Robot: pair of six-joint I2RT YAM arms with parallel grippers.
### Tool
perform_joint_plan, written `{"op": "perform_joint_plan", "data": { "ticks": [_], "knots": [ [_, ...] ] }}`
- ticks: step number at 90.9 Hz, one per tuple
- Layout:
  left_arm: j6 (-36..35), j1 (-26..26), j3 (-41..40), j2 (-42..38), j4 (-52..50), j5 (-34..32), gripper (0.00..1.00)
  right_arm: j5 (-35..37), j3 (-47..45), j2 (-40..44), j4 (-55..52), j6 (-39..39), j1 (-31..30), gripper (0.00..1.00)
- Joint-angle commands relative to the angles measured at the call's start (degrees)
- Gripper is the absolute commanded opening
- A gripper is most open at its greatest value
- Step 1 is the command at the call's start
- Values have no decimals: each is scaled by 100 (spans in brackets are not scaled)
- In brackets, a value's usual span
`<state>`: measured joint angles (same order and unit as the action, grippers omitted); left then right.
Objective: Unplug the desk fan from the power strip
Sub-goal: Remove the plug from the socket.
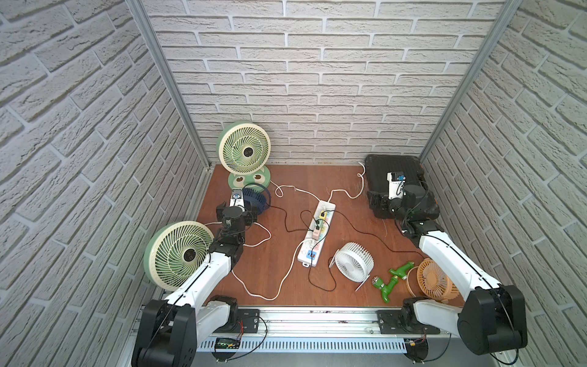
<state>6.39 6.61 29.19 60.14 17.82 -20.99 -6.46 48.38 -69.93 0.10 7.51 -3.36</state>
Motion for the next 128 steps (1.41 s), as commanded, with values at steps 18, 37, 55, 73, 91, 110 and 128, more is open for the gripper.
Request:
{"op": "perform_joint_plan", "data": {
  "ticks": [18, 37, 55, 73, 91, 110, 128],
  "knots": [
    [1489, 1127, 1777, -197, -3422, -47, 98, -1479, 1058, -384, -2282, 1061, -479, 99],
    [2072, 1751, 2219, -119, -4283, 907, 98, -2432, 1149, -629, -2294, 1339, -638, 99],
    [2394, 2063, 2128, -444, -4503, 1337, 98, -3024, 1147, -1025, -2225, 1494, -728, 92],
    [2582, 2321, 1996, -587, -4458, 1570, 98, -2979, 1234, -1372, -2281, 1591, -888, 52],
    [2615, 2696, 2011, -230, -4306, 1713, 97, -2882, 1342, -1782, -2314, 1549, -1023, 32],
    [2597, 3146, 2188, 390, -4201, 1589, 92, -2953, 1470, -2241, -2295, 1427, -1220, 20],
    [2647, 3507, 2319, 833, -4077, 1371, 88, -3096, 1586, -2797, -2188, 1320, -1345, 4]
  ]
}}
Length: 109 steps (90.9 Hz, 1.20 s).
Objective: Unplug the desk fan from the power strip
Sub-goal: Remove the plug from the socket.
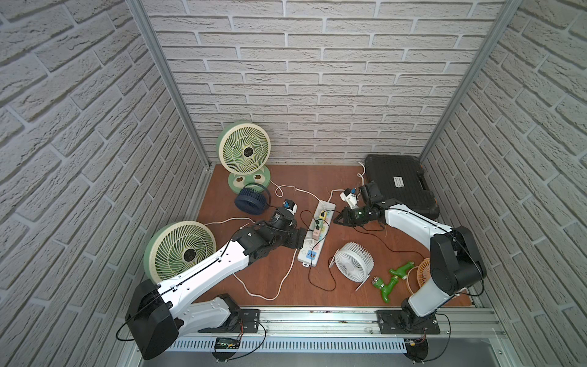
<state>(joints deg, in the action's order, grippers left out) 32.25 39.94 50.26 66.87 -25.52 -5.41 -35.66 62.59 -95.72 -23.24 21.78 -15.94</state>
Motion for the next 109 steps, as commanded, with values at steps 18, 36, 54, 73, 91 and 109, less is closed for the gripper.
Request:
{"op": "perform_joint_plan", "data": {
  "ticks": [18, 36, 54, 73, 91, 109],
  "knots": [
    [359, 408, 186, 546, 549, -400, 81, -320, 291, -647, 235, -191, -247, 3],
    [632, 553, 176, 986, 884, -573, 75, -448, 464, -1043, 293, -215, -371, 3],
    [712, 611, 185, 1267, 1156, -688, 70, -488, 610, -1308, 321, -218, -457, 3],
    [714, 682, 276, 1479, 1216, -817, 67, -368, 683, -1531, 321, -153, -493, 3],
    [802, 827, 418, 1779, 1131, -1048, 62, -165, 728, -1641, 225, -139, -524, 3],
    [829, 890, 525, 2161, 1151, -1149, 47, -102, 737, -1686, 190, -150, -539, 3]
  ]
}}
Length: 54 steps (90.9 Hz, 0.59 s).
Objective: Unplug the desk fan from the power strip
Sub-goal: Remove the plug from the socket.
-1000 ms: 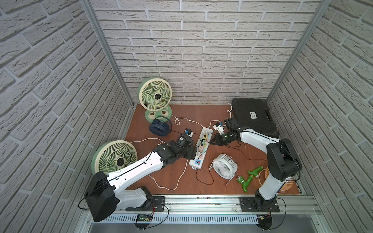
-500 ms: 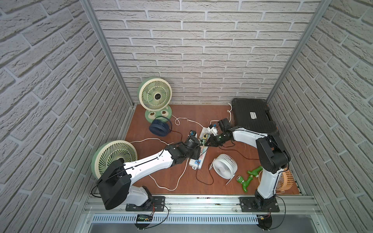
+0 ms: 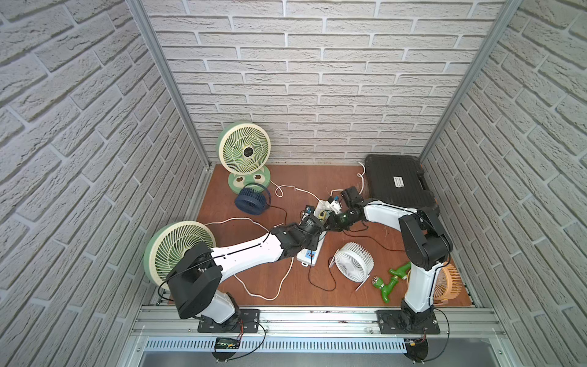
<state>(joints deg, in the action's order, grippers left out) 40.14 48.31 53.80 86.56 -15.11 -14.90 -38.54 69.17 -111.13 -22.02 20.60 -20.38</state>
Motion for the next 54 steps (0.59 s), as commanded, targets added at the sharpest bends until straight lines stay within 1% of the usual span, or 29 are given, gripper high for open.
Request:
{"op": "perform_joint_plan", "data": {
  "ticks": [1, 12, 19, 42, 54],
  "knots": [
    [39, 54, 177, 215, 104, -212, 46, 188, 79, -150, 63, -35, -92, 3],
    [23, 59, 225, 353, 92, -326, 37, 216, 71, -159, 45, -38, -98, 3],
    [12, 61, 214, 415, 112, -362, 35, 222, 71, -170, 40, -39, -102, 3],
    [9, 57, 186, 588, 195, -328, 35, 246, 79, -181, 32, -39, -111, 3],
    [14, 87, 169, 593, 214, -311, 36, 259, 88, -181, 31, -38, -106, 3]
  ]
}}
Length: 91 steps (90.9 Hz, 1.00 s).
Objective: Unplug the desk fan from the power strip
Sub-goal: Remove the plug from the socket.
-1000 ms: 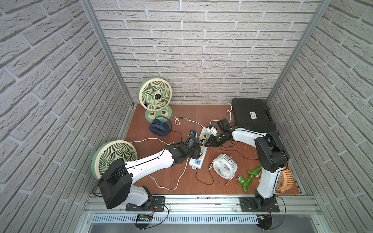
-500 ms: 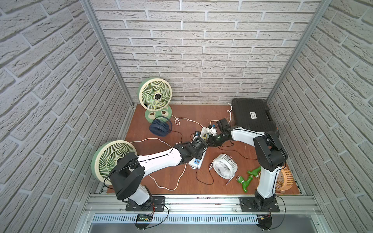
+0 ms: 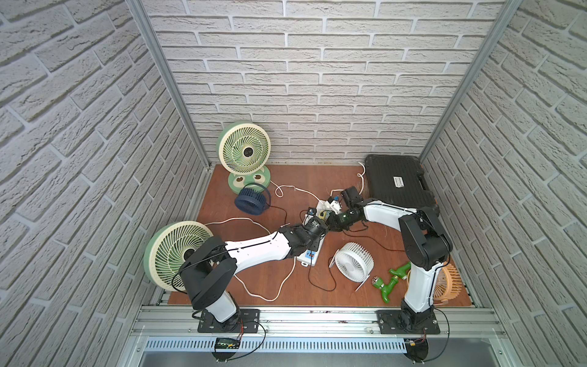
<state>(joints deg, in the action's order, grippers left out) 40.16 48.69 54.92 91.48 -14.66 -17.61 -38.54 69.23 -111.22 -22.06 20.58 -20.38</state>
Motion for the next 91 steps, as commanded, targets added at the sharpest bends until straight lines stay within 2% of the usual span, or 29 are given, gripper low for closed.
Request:
{"op": "perform_joint_plan", "data": {
  "ticks": [1, 19, 48, 53, 58, 64, 91],
  "knots": [
    [10, 50, 56, 100, 159, -41, 36, 259, 82, -172, 35, -36, -106, 3],
    [2, 147, 126, 237, -76, -155, 36, 262, 82, -171, 36, -28, -106, 3],
    [5, 299, 226, 464, -242, -249, 29, 273, 88, -172, 38, -19, -111, 3],
    [22, 312, 215, 483, -251, -250, 31, 277, 89, -172, 36, -17, -106, 3],
    [45, 333, 190, 480, -264, -283, 38, 281, 88, -172, 41, -8, -98, 3],
    [59, 340, 157, 484, -265, -295, 40, 286, 90, -172, 44, -10, -111, 3],
    [62, 352, 149, 625, -213, -277, 24, 294, 90, -172, 47, -1, -105, 3]
  ]
}}
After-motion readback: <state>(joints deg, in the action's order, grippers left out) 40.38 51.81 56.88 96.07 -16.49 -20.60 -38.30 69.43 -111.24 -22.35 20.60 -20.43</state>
